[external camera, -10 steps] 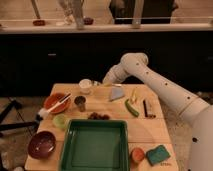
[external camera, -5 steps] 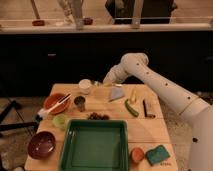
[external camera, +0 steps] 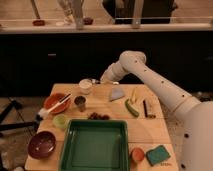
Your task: Place fork in paper cup
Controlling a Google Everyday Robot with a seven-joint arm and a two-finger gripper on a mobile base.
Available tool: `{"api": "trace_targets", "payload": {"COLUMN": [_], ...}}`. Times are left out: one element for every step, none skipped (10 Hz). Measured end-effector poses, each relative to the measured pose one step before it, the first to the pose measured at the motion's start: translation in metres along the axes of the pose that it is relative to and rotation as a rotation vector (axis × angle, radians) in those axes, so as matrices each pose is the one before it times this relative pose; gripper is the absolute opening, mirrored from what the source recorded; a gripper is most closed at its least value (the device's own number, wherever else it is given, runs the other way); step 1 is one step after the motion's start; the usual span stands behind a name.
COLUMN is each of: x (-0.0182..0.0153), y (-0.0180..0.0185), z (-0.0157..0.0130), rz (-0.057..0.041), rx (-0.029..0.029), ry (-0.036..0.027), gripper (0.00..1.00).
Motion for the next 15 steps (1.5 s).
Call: {"api": "trace_targets", "payload": {"x": [-0.00378,-0.00399,-0.00586,-0.0059,-0.01031,-0.00504,-0.0029,-0.00278,-0.00393,-0.00289,-0.00107,0.00003,0.00266,0.00152,0.00104], "y": [-0.00339,-0.00341,-0.00229,-0.00156,-0.00246,-0.00198,-0.00229,-0.0022,-0.00305,-0.0024,-0.00135,-0.00196,-0.0009,-0.00106,-0.00102], "z": [0.00334,0.00392,0.00459,0.0048,0.00796,0.00549,0.00404,0.00431,0.00729,0.00642,0.00509,0.00556,0.00565,0.00484,0.00717], "rz": [-0.00812,-0.01022,-0.01216,-0.01004,-0.01853,-0.01337,-0.00944,-0.00771,-0.00975,-0.00698,-0.00328,-0.00124,0.00215,0.00131,0.00092], "rx": [-0.00494,-0.00981,-0.01259,-0.01304,-0.02098,-0.01589,-0.01062,-0.00836,-0.01228,-0.01216,-0.00929,-0.01219,-0.01289,-0.01161,-0.01559], "ry": [-0.01054,-0.01276,-0.00917,-0.00667,-0.00648,-0.00069,0.00204,0.00215,0.00217,0.00203,0.00149,0.002,0.00306,0.00228,0.00191], "gripper": [0.0,0.0,0.0,0.0,0.0,0.0,0.0,0.0,0.0,0.0,0.0,0.0,0.0,0.0,0.0]}}
